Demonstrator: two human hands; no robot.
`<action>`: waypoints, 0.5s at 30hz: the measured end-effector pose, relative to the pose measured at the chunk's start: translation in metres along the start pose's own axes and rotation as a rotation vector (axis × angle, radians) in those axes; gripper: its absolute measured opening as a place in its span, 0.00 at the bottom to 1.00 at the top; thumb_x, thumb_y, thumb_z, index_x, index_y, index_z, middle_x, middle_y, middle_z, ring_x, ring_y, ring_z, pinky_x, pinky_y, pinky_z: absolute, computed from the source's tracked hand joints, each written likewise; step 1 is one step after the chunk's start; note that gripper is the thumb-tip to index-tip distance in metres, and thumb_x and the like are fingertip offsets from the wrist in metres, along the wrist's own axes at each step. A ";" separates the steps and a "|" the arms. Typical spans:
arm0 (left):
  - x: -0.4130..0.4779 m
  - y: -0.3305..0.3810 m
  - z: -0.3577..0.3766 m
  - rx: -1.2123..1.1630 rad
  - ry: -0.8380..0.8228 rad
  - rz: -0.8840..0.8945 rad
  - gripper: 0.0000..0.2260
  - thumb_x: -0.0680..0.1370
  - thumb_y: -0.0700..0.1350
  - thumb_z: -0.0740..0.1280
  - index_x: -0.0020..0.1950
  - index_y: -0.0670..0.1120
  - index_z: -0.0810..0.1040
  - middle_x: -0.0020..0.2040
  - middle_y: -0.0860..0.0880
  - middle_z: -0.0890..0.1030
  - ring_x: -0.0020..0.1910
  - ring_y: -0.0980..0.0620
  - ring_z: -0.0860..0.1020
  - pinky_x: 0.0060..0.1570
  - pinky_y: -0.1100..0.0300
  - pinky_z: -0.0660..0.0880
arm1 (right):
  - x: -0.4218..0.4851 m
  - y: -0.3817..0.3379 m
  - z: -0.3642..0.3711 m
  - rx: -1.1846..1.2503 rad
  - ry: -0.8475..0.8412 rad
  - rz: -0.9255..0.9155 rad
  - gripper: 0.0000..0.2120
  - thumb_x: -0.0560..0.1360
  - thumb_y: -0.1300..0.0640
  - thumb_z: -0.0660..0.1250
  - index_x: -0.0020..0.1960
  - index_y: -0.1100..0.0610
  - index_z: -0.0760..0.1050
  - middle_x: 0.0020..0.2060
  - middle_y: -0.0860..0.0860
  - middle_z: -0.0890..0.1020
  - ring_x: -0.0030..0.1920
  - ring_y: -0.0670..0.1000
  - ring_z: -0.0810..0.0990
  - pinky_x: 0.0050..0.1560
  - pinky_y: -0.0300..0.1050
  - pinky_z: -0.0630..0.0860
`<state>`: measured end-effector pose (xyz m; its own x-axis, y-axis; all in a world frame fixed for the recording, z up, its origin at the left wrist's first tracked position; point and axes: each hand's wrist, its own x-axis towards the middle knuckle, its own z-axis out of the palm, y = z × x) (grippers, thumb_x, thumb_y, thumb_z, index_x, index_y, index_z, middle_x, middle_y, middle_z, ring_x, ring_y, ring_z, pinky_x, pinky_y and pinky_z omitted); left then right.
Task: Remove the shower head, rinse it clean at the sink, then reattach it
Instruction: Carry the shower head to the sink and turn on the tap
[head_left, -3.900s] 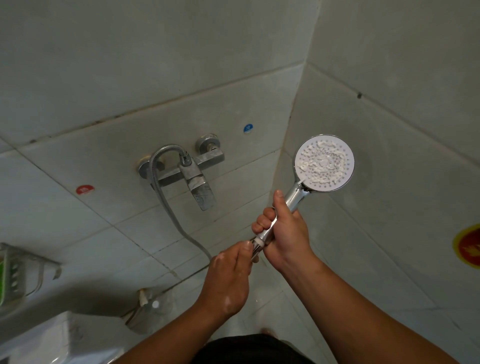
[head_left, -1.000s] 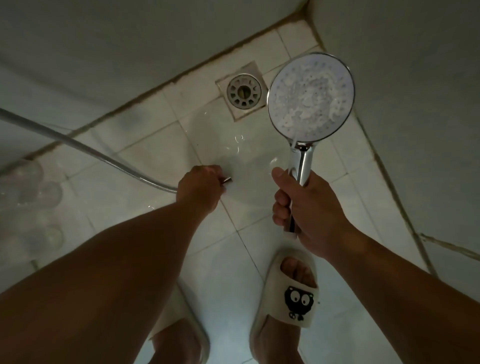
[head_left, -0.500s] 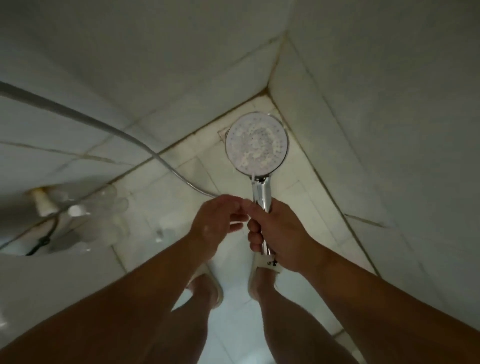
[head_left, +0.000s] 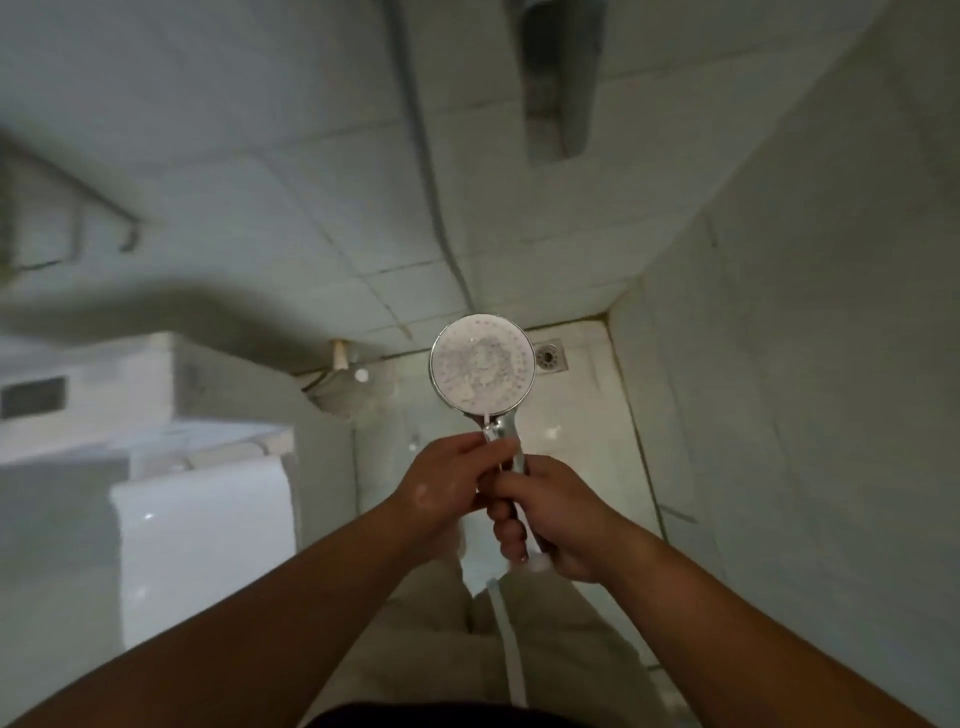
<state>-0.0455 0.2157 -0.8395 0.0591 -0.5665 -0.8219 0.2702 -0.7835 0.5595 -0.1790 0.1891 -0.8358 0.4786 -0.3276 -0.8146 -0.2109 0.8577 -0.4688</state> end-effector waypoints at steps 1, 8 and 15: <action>-0.017 -0.001 -0.004 -0.042 0.038 0.010 0.12 0.78 0.45 0.70 0.48 0.35 0.83 0.38 0.40 0.82 0.35 0.49 0.79 0.35 0.61 0.77 | -0.009 -0.004 0.011 -0.048 -0.033 0.029 0.06 0.79 0.62 0.65 0.44 0.62 0.76 0.28 0.53 0.72 0.26 0.50 0.69 0.27 0.43 0.68; -0.115 -0.030 -0.046 -0.449 0.345 0.096 0.10 0.79 0.43 0.70 0.46 0.35 0.82 0.34 0.41 0.79 0.26 0.50 0.75 0.27 0.60 0.73 | -0.047 -0.022 0.102 -0.405 -0.213 0.183 0.05 0.79 0.63 0.65 0.46 0.64 0.76 0.28 0.56 0.75 0.25 0.51 0.73 0.25 0.41 0.70; -0.202 -0.083 -0.111 -0.758 0.607 0.229 0.09 0.78 0.41 0.69 0.47 0.35 0.82 0.37 0.39 0.82 0.28 0.48 0.75 0.35 0.56 0.76 | -0.059 0.012 0.216 -0.793 -0.426 0.155 0.06 0.79 0.60 0.66 0.50 0.63 0.78 0.30 0.55 0.75 0.26 0.50 0.73 0.25 0.41 0.69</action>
<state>0.0271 0.4239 -0.7316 0.6106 -0.2916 -0.7363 0.7204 -0.1815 0.6694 -0.0257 0.3042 -0.7200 0.6369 0.0771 -0.7671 -0.7477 0.3042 -0.5903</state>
